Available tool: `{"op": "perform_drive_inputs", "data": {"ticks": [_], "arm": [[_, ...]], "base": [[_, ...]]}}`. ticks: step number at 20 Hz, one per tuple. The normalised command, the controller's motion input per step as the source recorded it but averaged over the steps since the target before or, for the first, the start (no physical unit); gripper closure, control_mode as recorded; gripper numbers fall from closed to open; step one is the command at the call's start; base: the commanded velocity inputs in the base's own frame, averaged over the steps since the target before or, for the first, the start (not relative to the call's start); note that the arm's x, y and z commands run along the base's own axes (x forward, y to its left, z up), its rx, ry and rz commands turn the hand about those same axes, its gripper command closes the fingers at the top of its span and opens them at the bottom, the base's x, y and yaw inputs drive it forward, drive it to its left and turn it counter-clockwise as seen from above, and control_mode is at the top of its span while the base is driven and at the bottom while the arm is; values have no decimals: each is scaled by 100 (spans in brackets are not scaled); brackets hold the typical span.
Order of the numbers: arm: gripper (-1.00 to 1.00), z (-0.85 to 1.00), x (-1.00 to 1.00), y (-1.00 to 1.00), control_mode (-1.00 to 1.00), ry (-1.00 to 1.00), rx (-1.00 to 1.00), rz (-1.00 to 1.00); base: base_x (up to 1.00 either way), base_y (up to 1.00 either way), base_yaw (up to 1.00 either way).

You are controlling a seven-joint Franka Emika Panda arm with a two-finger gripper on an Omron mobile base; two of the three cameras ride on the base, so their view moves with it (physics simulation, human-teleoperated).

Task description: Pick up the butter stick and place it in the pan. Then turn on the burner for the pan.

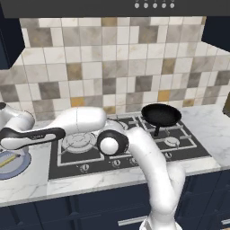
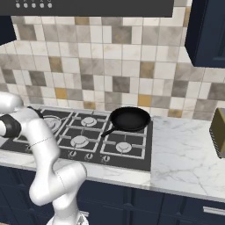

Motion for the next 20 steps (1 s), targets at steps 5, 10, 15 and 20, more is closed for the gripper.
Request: {"op": "perform_drive_inputs", "data": {"ticks": [5, 10, 15, 20], "arm": [[-100, -32, 18, 0, -100, 1, 0, 0], [-100, -24, 11, 0, -100, 5, 3, 0], [-100, -18, 14, 0, -100, 4, 0, 0], [-100, -14, 14, 0, -100, 5, 0, 0]], "base": [[0, 0, 0], [0, 0, 0], [0, 0, 0], [0, 0, 0]]}}
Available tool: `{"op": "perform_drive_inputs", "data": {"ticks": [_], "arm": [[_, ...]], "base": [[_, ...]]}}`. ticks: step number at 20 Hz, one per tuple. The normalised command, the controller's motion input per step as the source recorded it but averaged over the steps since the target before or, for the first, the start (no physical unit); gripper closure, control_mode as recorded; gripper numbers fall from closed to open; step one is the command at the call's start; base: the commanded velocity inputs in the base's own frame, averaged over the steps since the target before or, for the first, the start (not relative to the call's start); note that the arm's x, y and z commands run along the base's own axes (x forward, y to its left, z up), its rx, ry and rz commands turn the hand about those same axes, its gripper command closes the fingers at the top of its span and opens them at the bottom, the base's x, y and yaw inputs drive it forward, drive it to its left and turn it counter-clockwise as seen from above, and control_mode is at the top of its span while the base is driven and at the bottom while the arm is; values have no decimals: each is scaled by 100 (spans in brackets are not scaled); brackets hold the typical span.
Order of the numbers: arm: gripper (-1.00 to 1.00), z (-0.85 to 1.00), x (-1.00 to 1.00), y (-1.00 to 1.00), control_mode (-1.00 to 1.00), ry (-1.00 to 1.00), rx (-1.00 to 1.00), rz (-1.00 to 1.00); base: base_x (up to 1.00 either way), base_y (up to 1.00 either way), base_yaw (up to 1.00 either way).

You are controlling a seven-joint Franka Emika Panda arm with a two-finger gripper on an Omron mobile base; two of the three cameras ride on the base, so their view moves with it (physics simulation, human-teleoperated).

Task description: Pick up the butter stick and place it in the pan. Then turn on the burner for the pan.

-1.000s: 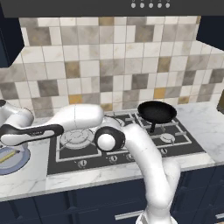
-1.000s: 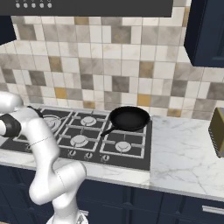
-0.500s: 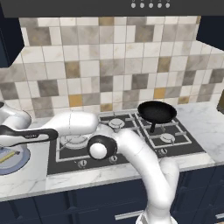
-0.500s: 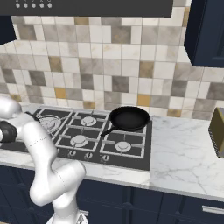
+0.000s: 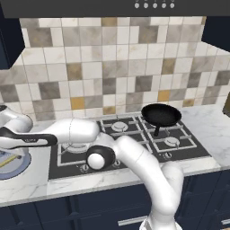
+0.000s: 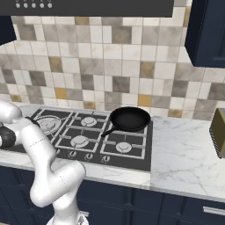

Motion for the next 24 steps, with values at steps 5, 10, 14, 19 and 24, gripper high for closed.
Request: {"op": "perform_drive_inputs", "data": {"ticks": [5, 10, 14, 19, 24], "arm": [[-100, -11, 13, 0, -100, 7, 0, 0], [-100, -18, 14, 3, -100, 3, 0, 0], [-100, -11, 11, 12, -100, 0, 0, 0], [-100, -10, 12, 14, -100, 0, 0, 0], [-100, -9, 10, 13, -100, 0, 0, 0]], "base": [[0, 0, 0], [0, 0, 0], [0, 0, 0], [0, 0, 0], [0, 0, 0]]}}
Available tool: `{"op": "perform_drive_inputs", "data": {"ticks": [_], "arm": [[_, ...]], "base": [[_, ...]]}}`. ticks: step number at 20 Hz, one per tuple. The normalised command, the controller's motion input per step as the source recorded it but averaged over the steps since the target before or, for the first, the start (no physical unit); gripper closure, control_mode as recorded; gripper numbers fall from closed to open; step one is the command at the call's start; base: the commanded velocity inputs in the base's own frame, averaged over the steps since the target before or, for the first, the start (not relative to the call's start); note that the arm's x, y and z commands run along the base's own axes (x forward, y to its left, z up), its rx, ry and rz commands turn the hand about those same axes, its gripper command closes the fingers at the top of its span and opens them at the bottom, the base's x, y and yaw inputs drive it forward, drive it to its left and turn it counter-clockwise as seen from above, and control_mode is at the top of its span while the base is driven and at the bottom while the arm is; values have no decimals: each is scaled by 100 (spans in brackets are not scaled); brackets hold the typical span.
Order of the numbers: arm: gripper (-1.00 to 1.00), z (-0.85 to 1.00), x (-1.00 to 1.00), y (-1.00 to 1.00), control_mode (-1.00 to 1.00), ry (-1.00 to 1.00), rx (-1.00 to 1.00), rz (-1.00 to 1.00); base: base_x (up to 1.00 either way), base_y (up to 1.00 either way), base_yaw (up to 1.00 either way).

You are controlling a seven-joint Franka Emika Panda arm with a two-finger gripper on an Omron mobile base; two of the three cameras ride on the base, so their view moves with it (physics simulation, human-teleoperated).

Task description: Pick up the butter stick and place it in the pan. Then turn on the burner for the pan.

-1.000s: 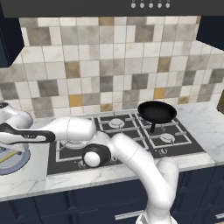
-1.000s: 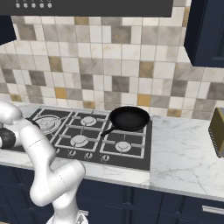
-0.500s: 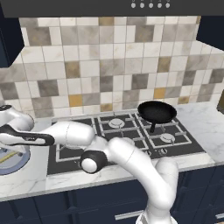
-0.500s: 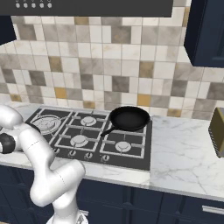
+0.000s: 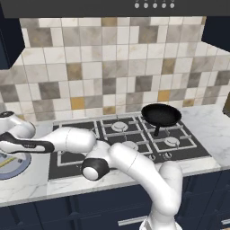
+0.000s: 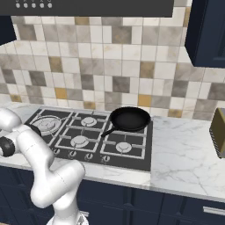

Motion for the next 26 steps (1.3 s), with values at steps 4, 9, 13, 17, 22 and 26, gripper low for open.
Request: {"op": "perform_drive_inputs", "data": {"ticks": [4, 9, 13, 17, 22, 26], "arm": [[-100, -8, 11, 13, -100, 0, 0, 0], [-100, -6, 12, 13, -100, 2, 0, 0], [-100, -4, 9, 13, -100, 3, 0, 0], [100, -7, 4, 14, -100, 5, 0, 0], [100, -39, 0, 4, -100, 4, 0, 0], [100, -59, 0, 0, -100, 1, -2, 0]], "base": [[0, 0, 0], [0, 0, 0], [0, 0, 0], [0, 0, 0], [0, 0, 0], [0, 0, 0]]}}
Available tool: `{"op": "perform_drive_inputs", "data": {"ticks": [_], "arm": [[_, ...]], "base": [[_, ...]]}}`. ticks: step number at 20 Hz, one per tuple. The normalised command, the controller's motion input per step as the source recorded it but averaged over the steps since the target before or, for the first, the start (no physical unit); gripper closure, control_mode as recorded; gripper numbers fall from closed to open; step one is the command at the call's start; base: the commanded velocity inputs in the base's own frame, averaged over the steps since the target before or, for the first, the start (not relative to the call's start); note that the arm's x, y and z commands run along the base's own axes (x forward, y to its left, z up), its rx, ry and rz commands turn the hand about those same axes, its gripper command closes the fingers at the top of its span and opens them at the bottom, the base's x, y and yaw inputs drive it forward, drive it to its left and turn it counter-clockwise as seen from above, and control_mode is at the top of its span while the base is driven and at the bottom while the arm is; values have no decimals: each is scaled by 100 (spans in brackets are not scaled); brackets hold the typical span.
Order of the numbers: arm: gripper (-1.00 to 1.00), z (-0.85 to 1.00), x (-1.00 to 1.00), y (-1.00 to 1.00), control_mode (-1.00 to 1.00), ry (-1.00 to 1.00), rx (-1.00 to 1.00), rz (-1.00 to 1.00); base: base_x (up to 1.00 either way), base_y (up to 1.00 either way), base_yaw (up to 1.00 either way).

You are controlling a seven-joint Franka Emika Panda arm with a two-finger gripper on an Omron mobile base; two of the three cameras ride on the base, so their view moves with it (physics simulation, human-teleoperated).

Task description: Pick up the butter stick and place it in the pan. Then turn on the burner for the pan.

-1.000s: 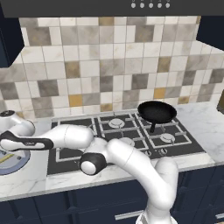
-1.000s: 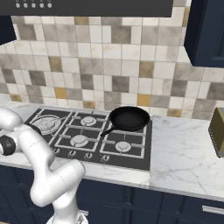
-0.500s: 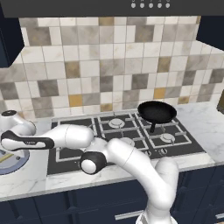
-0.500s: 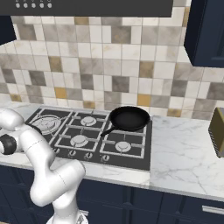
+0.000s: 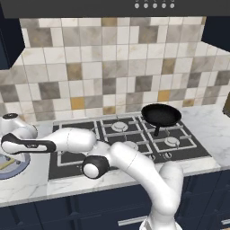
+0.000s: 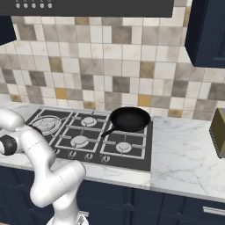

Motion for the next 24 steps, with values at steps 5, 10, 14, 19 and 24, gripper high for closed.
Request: {"op": "perform_drive_inputs", "data": {"ticks": [5, 10, 14, 19, 24], "arm": [[100, -23, 0, 0, -100, 8, -1, 0], [100, -4, -3, -12, -100, 5, -6, 0], [100, 0, -15, -50, -100, 4, -10, 0], [100, 12, -36, -69, -100, 2, -7, 0], [100, 35, -53, -68, -100, 0, -3, 0]], "base": [[0, 0, 0], [0, 0, 0], [0, 0, 0], [0, 0, 0], [0, 0, 0]]}}
